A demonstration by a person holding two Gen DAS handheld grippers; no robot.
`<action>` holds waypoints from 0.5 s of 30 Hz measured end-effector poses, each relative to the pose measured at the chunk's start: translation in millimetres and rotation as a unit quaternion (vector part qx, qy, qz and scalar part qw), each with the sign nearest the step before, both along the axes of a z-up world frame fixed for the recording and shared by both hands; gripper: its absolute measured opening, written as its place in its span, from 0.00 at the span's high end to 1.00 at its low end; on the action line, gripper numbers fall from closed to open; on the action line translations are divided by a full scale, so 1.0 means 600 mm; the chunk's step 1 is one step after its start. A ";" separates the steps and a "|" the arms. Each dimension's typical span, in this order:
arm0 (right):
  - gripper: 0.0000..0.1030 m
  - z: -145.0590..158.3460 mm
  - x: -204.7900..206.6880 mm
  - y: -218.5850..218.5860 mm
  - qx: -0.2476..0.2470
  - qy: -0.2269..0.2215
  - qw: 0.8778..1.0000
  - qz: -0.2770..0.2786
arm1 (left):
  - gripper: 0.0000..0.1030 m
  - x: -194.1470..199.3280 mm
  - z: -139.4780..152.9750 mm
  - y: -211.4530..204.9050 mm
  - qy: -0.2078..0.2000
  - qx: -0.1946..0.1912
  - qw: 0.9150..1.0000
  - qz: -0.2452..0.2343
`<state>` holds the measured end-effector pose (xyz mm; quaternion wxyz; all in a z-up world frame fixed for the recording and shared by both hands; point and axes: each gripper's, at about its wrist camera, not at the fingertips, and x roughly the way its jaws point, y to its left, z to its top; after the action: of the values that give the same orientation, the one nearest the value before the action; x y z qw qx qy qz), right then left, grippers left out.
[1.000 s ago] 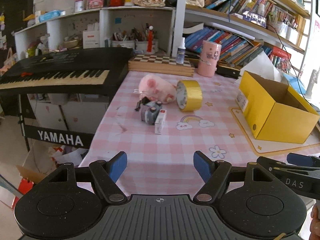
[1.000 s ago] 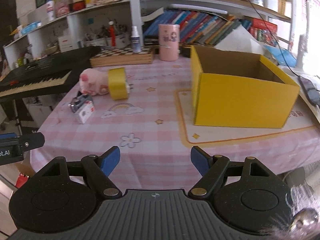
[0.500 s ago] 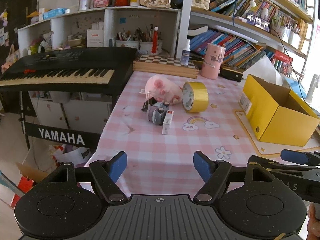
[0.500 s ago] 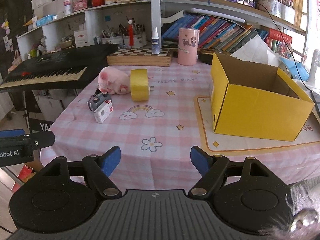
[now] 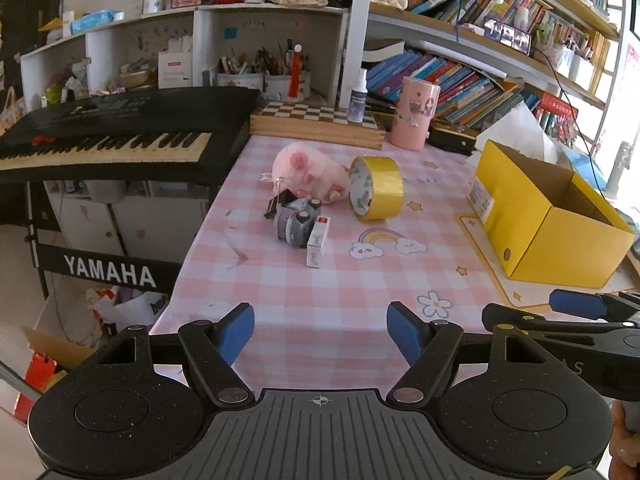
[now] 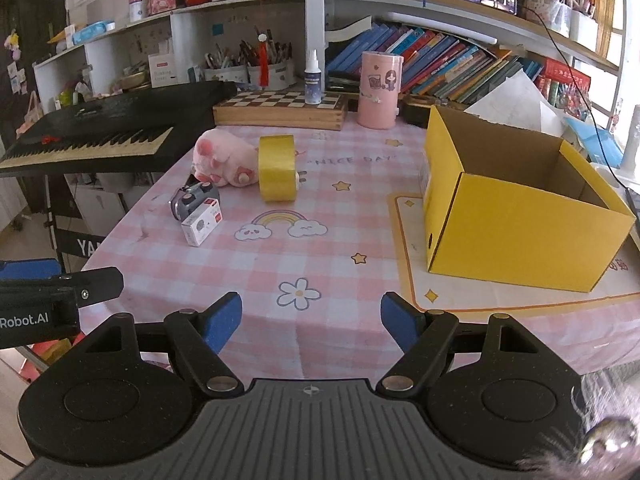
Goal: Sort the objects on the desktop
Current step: 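Grasp the white small box with the left tool while the right tool grasps the yellow tape roll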
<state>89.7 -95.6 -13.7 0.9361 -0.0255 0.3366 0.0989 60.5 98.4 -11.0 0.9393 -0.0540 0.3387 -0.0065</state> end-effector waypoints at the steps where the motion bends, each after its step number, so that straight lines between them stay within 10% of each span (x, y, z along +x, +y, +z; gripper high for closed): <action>1: 0.26 -0.001 0.006 0.000 0.000 0.001 1.000 0.002 | 0.28 0.003 -0.001 -0.001 0.001 0.000 1.000 0.000; 7: 0.28 -0.006 0.051 0.004 0.002 0.006 1.000 0.019 | 0.31 0.032 -0.005 -0.002 0.000 -0.002 1.000 0.004; 15: 0.32 -0.007 0.133 0.007 0.001 0.011 0.999 0.046 | 0.61 0.102 -0.027 -0.009 0.013 0.001 1.000 0.011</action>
<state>169.7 -91.5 -18.0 0.9267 -0.0393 0.3453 0.1427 121.4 92.7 -27.1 0.9348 -0.0571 0.3505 0.0043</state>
